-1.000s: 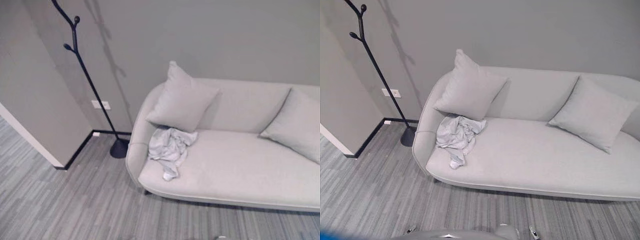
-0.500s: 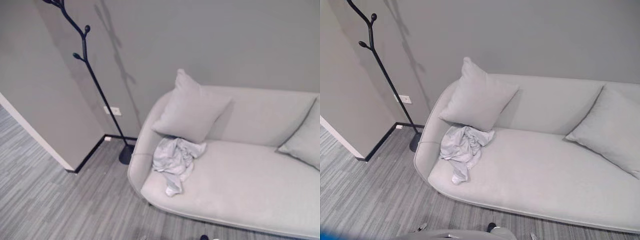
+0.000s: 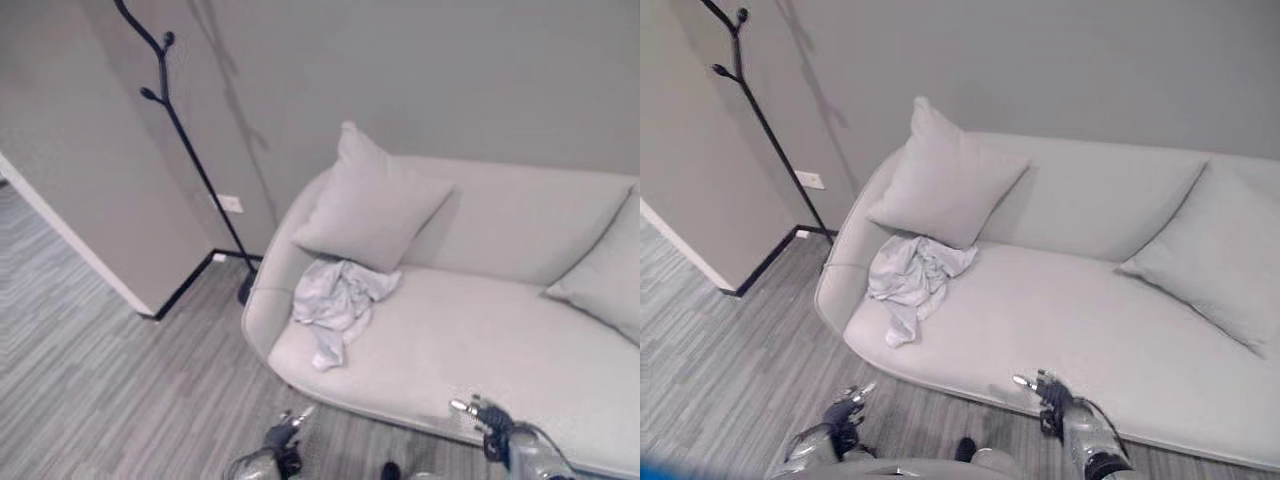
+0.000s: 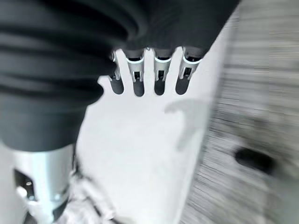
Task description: Hang the clothes on the sofa on the clothes rack.
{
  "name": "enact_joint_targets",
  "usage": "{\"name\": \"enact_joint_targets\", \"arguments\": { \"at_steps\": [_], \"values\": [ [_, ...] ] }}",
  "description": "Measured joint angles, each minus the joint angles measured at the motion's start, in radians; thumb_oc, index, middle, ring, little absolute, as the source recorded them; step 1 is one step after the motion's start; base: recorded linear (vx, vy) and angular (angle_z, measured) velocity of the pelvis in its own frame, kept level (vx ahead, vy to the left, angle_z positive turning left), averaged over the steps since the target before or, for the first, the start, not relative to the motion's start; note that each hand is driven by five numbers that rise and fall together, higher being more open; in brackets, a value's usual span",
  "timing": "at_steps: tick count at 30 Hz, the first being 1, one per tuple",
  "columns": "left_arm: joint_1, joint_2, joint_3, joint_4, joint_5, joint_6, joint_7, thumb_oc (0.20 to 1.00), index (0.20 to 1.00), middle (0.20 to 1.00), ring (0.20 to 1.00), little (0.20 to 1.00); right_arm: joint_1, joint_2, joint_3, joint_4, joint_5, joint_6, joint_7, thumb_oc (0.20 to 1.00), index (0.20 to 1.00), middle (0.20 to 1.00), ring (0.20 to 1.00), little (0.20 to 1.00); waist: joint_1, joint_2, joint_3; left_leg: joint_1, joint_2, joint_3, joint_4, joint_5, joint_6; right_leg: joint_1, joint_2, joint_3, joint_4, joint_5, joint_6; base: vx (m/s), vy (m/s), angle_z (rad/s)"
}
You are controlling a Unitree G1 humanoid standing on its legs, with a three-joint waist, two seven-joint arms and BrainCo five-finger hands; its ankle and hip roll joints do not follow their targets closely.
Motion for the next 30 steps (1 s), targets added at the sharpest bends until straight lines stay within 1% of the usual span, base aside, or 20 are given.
{"name": "enact_joint_targets", "arguments": {
  "at_steps": [1, 3, 5, 7, 8, 9, 10, 12, 13, 14, 15, 17, 19, 20, 21, 23, 24, 25, 26, 30],
  "values": [
    [-0.012, 0.001, -0.015, -0.056, 0.0, -0.005, -0.001, 1.0, 1.0, 1.0, 1.0, 1.0, -0.025, -0.027, -0.013, -0.024, -0.028, 0.0, -0.001, 1.0, 1.0, 1.0, 1.0, 1.0, 0.014, -0.018, 0.035, -0.024, 0.014, -0.04, -0.033, -0.013, -0.023, -0.078, -0.072, 0.067, 0.317, -0.093, -0.094, 0.36, 0.358, 0.31],
    [0.0, 0.006, -0.032, -0.053, 0.0, 0.015, 0.006, 1.0, 1.0, 1.0, 1.0, 1.0, -0.042, -0.046, -0.014, -0.032, -0.052, 0.004, -0.021, 1.0, 1.0, 1.0, 1.0, 1.0, 0.008, -0.023, 0.055, -0.021, 0.053, -0.079, -0.053, 0.025, -0.004, -0.078, -0.05, 0.074, 0.337, -0.088, -0.145, 0.43, 0.407, 0.05],
    [-0.018, 0.018, -0.028, -0.017, 0.002, 0.015, 0.011, 1.0, 1.0, 1.0, 1.0, 1.0, -0.056, -0.045, 0.004, -0.042, -0.072, -0.001, -0.025, 1.0, 1.0, 1.0, 1.0, 1.0, 0.006, -0.027, 0.053, -0.02, 0.069, -0.076, -0.053, 0.029, -0.014, -0.087, -0.06, 0.106, 0.322, -0.091, -0.123, 0.29, 0.257, -0.5],
    [-0.056, 0.015, -0.019, 0.049, 0.004, 0.015, 0.016, 1.0, 1.0, 1.0, 1.0, 1.0, -0.056, -0.042, 0.019, -0.03, -0.083, -0.003, -0.022, 1.0, 1.0, 1.0, 1.0, 1.0, 0.004, -0.021, 0.049, -0.019, 0.08, -0.078, -0.034, 0.032, -0.011, -0.048, -0.077, 0.14, 0.206, -0.06, -0.139, 0.5, 0.476, -0.5],
    [-0.056, 0.012, -0.021, 0.05, 0.006, 0.016, 0.015, 1.0, 1.0, 1.0, 1.0, 1.0, -0.043, -0.044, 0.02, -0.034, -0.096, 0.005, -0.021, 1.0, 1.0, 1.0, 1.0, 1.0, 0.005, -0.013, 0.043, -0.01, 0.076, -0.077, -0.033, 0.034, -0.008, -0.034, -0.087, 0.158, 0.177, -0.046, -0.127, 0.52, 0.549, -0.28],
    [-0.052, 0.007, -0.022, 0.061, 0.024, 0.015, 0.013, 1.0, 1.0, 1.0, 1.0, 1.0, -0.033, -0.047, 0.021, -0.035, -0.126, 0.012, -0.022, 1.0, 1.0, 1.0, 1.0, 1.0, 0.007, -0.018, 0.038, 0.006, 0.081, -0.074, -0.035, 0.03, -0.014, -0.027, -0.107, 0.174, 0.155, -0.015, -0.074, 0.38, 0.441, -0.27],
    [-0.05, 0.006, -0.028, 0.071, 0.035, 0.016, 0.012, 1.0, 1.0, 1.0, 1.0, 1.0, -0.03, -0.047, 0.019, -0.034, -0.144, 0.012, -0.025, 1.0, 1.0, 1.0, 1.0, 1.0, 0.001, -0.008, 0.032, 0.007, 0.079, -0.069, -0.016, 0.03, -0.013, -0.025, -0.123, 0.164, 0.152, -0.001, -0.091, 0.38, 0.443, -0.2],
    [-0.069, 0.002, -0.05, 0.134, 0.083, 0.018, 0.013, 1.0, 1.0, 1.0, 1.0, 1.0, 0.012, -0.045, 0.01, -0.02, -0.163, 0.014, -0.045, 1.0, 1.0, 1.0, 1.0, 1.0, 0.006, -0.002, 0.003, -0.019, 0.031, -0.052, 0.11, 0.025, -0.01, -0.032, -0.199, 0.147, 0.156, 0.007, -0.072, 0.33, 0.421, -0.04],
    [-0.052, -0.005, -0.05, 0.127, 0.099, 0.018, 0.015, 1.0, 1.0, 1.0, 1.0, 1.0, 0.048, -0.055, 0.018, -0.034, -0.189, 0.021, -0.052, 1.0, 1.0, 1.0, 1.0, 1.0, 0.008, 0.015, -0.023, -0.023, -0.021, -0.046, 0.163, 0.002, 0.003, -0.027, -0.247, 0.139, 0.143, 0.01, -0.066, 0.25, 0.393, -0.06],
    [-0.034, -0.014, -0.05, 0.11, 0.101, 0.017, 0.017, 1.0, 1.0, 1.0, 1.0, 1.0, 0.067, -0.068, 0.023, -0.046, -0.199, 0.022, -0.055, 1.0, 1.0, 1.0, 1.0, 1.0, 0.008, 0.052, -0.045, -0.019, -0.017, -0.045, 0.142, -0.016, 0.017, -0.039, -0.251, 0.12, 0.158, 0.008, -0.062, 0.21, 0.409, -0.05],
    [-0.025, 0.042, -0.051, 0.099, 0.132, 0.016, 0.017, 1.0, 1.0, 1.0, 1.0, 1.0, 0.087, 0.001, 0.022, -0.036, -0.214, 0.03, -0.073, 1.0, 1.0, 1.0, 1.0, 1.0, 0.014, -0.027, -0.062, -0.016, -0.106, -0.008, 0.156, -0.021, 0.02, -0.054, -0.356, 0.126, 0.185, 0.049, -0.054, 0.19, 0.422, 0.1],
    [-0.015, 0.094, -0.059, 0.087, 0.149, 0.017, 0.019, 1.0, 1.0, 1.0, 1.0, 1.0, 0.11, 0.072, 0.021, -0.039, -0.227, 0.029, -0.078, 1.0, 1.0, 1.0, 1.0, 1.0, 0.008, -0.086, -0.074, -0.012, -0.173, 0.012, 0.151, -0.015, 0.053, -0.067, -0.429, 0.134, 0.208, 0.119, -0.028, 0.17, 0.415, 0.19],
    [-0.014, 0.132, -0.065, 0.074, 0.175, 0.018, 0.023, 1.0, 1.0, 1.0, 1.0, 1.0, 0.081, 0.118, 0.019, -0.036, -0.254, 0.03, -0.114, 1.0, 1.0, 1.0, 1.0, 1.0, 0.023, -0.093, -0.073, -0.014, -0.21, 0.041, 0.147, -0.026, 0.09, -0.108, -0.468, 0.104, 0.22, 0.233, -0.054, 0.14, 0.375, -0.17],
    [-0.02, 0.145, -0.052, 0.073, 0.178, 0.016, 0.038, 1.0, 1.0, 1.0, 1.0, 1.0, 0.053, 0.127, 0.022, -0.043, -0.27, 0.028, -0.128, 1.0, 1.0, 1.0, 1.0, 1.0, 0.037, -0.077, -0.066, -0.026, -0.217, 0.069, 0.153, -0.038, 0.121, -0.111, -0.484, 0.088, 0.173, 0.336, -0.047, 0.12, 0.352, -0.25],
    [-0.019, 0.14, -0.054, 0.077, 0.18, 0.018, 0.045, 1.0, 1.0, 1.0, 1.0, 1.0, 0.033, 0.128, 0.023, -0.037, -0.275, 0.028, -0.137, 1.0, 1.0, 1.0, 1.0, 1.0, 0.041, -0.053, -0.057, -0.024, -0.228, 0.073, 0.144, -0.043, 0.138, -0.107, -0.506, 0.026, 0.193, 0.335, -0.034, 0.1, 0.232, -0.21],
    [-0.005, 0.163, -0.033, 0.075, 0.191, 0.018, 0.061, 1.0, 1.0, 1.0, 1.0, 1.0, 0.004, 0.13, 0.023, -0.053, -0.285, 0.03, -0.152, 1.0, 1.0, 1.0, 1.0, 1.0, 0.054, -0.049, -0.054, 0.014, -0.265, 0.098, 0.091, -0.03, 0.168, -0.12, -0.516, -0.013, 0.233, 0.381, -0.013, 0.11, 0.182, -0.24],
    [0.001, 0.167, -0.022, 0.076, 0.204, 0.019, 0.07, 1.0, 1.0, 1.0, 1.0, 1.0, 0.001, 0.125, 0.023, -0.084, -0.304, 0.025, -0.158, 1.0, 1.0, 1.0, 1.0, 1.0, 0.049, -0.036, -0.048, 0.02, -0.277, 0.097, 0.061, -0.02, 0.184, -0.122, -0.509, -0.001, 0.251, 0.321, 0.034, 0.16, 0.225, -0.2],
    [0.002, 0.17, -0.012, 0.074, 0.208, 0.018, 0.074, 1.0, 1.0, 1.0, 1.0, 1.0, 0.002, 0.118, 0.022, -0.099, -0.313, 0.027, -0.16, 1.0, 1.0, 1.0, 1.0, 1.0, 0.05, -0.036, -0.046, 0.032, -0.28, 0.095, 0.041, -0.014, 0.194, -0.127, -0.49, 0.004, 0.259, 0.289, 0.042, 0.15, 0.171, -0.15],
    [0.013, 0.176, 0.015, 0.077, 0.209, 0.018, 0.081, 1.0, 1.0, 1.0, 1.0, 1.0, -0.005, 0.107, 0.02, -0.115, -0.325, 0.026, -0.169, 1.0, 1.0, 1.0, 1.0, 1.0, 0.052, -0.014, -0.035, 0.061, -0.283, 0.096, -0.022, 0.005, 0.22, -0.132, -0.436, 0.015, 0.229, 0.221, 0.061, 0.07, 0.058, -0.3],
    [0.023, 0.183, 0.053, 0.079, 0.211, 0.017, 0.094, 1.0, 1.0, 1.0, 1.0, 1.0, -0.011, 0.057, 0.02, -0.126, -0.407, 0.038, -0.21, 1.0, 1.0, 1.0, 1.0, 1.0, 0.013, -0.029, 0.0, 0.09, -0.298, 0.091, -0.05, 0.018, 0.22, -0.136, -0.339, -0.013, 0.082, 0.215, 0.075, 0.11, 0.036, -0.03]
  ]
}}
